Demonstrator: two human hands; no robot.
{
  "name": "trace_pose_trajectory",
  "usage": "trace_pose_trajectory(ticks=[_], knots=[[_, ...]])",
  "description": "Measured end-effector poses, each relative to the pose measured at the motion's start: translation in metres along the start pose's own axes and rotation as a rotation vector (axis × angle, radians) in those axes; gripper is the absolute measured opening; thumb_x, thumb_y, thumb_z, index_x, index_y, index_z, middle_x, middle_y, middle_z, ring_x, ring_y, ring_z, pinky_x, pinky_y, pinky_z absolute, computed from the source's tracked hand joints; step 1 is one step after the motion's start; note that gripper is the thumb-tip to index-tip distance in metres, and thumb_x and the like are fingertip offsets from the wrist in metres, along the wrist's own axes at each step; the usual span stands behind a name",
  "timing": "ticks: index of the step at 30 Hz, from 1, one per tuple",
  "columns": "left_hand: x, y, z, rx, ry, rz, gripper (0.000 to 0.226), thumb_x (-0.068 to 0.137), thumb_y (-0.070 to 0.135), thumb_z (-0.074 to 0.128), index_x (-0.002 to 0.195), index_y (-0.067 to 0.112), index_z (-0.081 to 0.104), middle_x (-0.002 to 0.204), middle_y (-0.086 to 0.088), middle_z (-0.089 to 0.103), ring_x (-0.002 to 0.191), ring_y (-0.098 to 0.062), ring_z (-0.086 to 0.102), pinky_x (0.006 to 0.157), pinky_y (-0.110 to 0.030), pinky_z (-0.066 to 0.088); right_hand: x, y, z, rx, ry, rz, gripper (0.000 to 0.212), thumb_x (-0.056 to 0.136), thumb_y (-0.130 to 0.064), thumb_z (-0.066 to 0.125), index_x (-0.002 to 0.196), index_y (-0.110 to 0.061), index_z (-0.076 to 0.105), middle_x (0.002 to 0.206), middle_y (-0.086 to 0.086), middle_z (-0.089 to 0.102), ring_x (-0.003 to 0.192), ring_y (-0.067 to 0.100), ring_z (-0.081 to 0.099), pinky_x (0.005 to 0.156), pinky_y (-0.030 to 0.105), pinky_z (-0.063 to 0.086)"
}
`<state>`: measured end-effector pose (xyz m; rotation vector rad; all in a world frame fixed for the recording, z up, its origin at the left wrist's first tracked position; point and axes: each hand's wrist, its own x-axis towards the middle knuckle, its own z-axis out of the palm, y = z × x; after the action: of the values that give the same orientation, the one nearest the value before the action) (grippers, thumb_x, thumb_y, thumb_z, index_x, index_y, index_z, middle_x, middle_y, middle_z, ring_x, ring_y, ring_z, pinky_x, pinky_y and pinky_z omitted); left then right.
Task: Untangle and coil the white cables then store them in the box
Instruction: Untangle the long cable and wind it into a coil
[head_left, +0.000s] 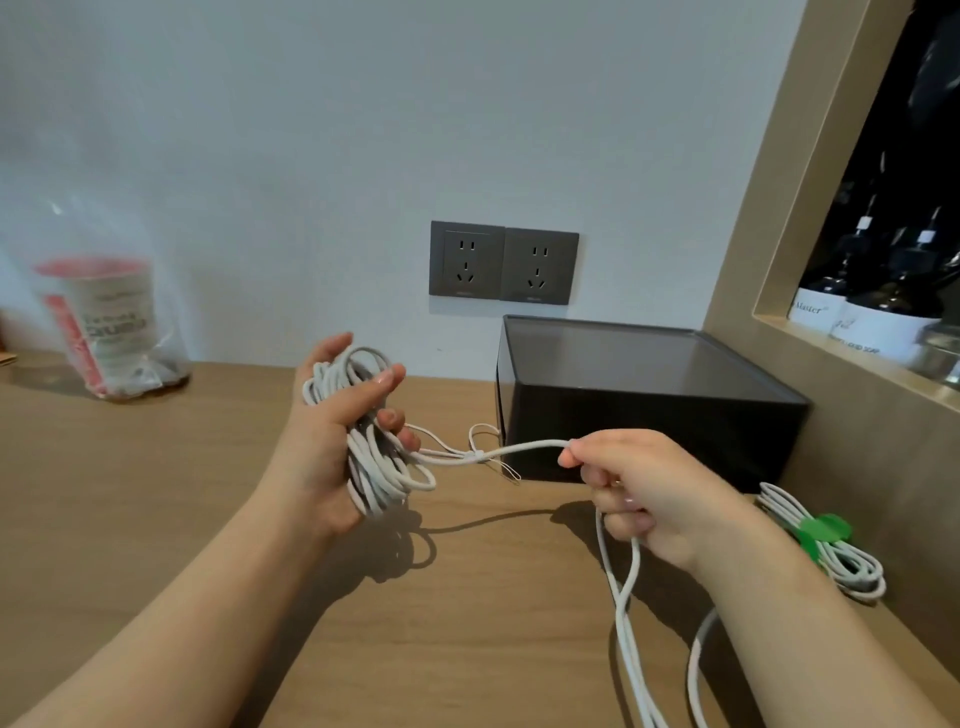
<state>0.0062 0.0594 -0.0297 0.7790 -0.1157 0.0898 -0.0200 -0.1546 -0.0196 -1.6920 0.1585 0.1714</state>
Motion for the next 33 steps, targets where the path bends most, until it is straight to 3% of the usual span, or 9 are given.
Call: trace_pose_trajectory(ticks=[3,5,8,11,15,19,23,29,33], knots=[[-0.003,-0.006,0.001,0.062,-0.074,-0.035,0.039,0.073,-0.003,0.056,0.093,0.031,0.055,0.072,-0.006,0.059,0.043,-0.011,0.047,0.045,-0.025,0.047,0.006,0.008,0.011,-0.481,0.206,-0.213,0.015,0.095,-0.022,0.050,0.090,-0.018,0.064,0.072,-0.002,0.055,0.059,0.008,0.046,0.049,0.018,0.037],[-0.006,-0.006,0.001,0.087,-0.108,-0.037,0.040,0.067,0.001,0.057,0.092,0.032,0.059,0.069,-0.005,0.055,0.043,-0.011,0.047,0.045,-0.027,0.048,0.008,0.013,0.015,-0.604,0.217,-0.280,0.014,0.096,-0.023,0.047,0.091,-0.023,0.060,0.080,-0.004,0.058,0.071,0.007,0.051,0.059,0.016,0.042],[-0.008,-0.007,0.002,0.111,-0.124,-0.059,0.042,0.067,0.001,0.058,0.095,0.032,0.060,0.066,-0.004,0.055,0.044,-0.011,0.047,0.045,-0.027,0.048,0.008,0.015,0.016,-0.670,0.193,-0.279,0.015,0.097,-0.023,0.045,0.090,-0.024,0.058,0.081,-0.004,0.057,0.072,0.007,0.051,0.059,0.015,0.041],[-0.009,-0.008,0.002,0.129,-0.107,-0.090,0.037,0.069,-0.002,0.057,0.089,0.029,0.061,0.064,-0.006,0.055,0.043,-0.012,0.048,0.043,-0.026,0.047,0.009,0.016,0.018,-0.654,0.194,-0.275,0.014,0.096,-0.024,0.046,0.090,-0.022,0.058,0.080,-0.003,0.057,0.071,0.008,0.051,0.059,0.016,0.041],[-0.003,-0.011,-0.003,0.094,0.018,-0.079,0.034,0.088,-0.007,0.047,0.086,0.026,0.053,0.063,-0.006,0.051,0.040,-0.011,0.043,0.037,-0.020,0.040,0.007,0.011,0.020,-0.490,0.229,-0.283,0.014,0.094,-0.027,0.050,0.089,-0.021,0.062,0.081,-0.002,0.058,0.073,0.008,0.051,0.062,0.020,0.043],[0.010,0.000,-0.015,0.028,0.101,-0.089,0.023,0.091,0.003,0.046,0.098,0.024,0.042,0.057,-0.001,0.046,0.036,-0.008,0.038,0.034,-0.015,0.034,0.001,0.006,0.012,-0.465,0.134,-0.202,0.025,0.088,-0.037,0.059,0.082,-0.014,0.064,0.063,0.000,0.051,0.050,0.008,0.042,0.044,0.017,0.033],[0.022,0.010,-0.031,-0.017,0.142,-0.118,0.026,0.091,0.013,0.049,0.107,0.022,0.031,0.050,0.003,0.043,0.037,-0.008,0.036,0.033,-0.017,0.034,-0.002,0.000,-0.002,-0.556,0.055,-0.106,0.039,0.079,-0.050,0.065,0.069,-0.012,0.064,0.051,0.001,0.045,0.043,0.011,0.036,0.044,0.021,0.034],[0.026,0.012,-0.034,-0.062,0.168,-0.074,0.032,0.090,0.014,0.053,0.113,0.024,0.033,0.053,0.002,0.042,0.038,-0.009,0.036,0.035,-0.017,0.035,-0.007,-0.002,-0.028,-0.440,-0.057,-0.088,0.019,0.087,-0.027,0.063,0.081,-0.011,0.070,0.052,-0.001,0.045,0.049,0.009,0.043,0.054,0.022,0.046],[0.025,0.012,-0.032,-0.051,0.172,-0.066,0.030,0.090,0.014,0.054,0.112,0.024,0.037,0.057,0.003,0.041,0.040,-0.009,0.036,0.035,-0.018,0.035,-0.008,-0.004,-0.031,-0.457,0.054,-0.095,0.014,0.088,-0.025,0.061,0.090,-0.014,0.070,0.061,0.002,0.049,0.055,0.011,0.043,0.049,0.022,0.036]])
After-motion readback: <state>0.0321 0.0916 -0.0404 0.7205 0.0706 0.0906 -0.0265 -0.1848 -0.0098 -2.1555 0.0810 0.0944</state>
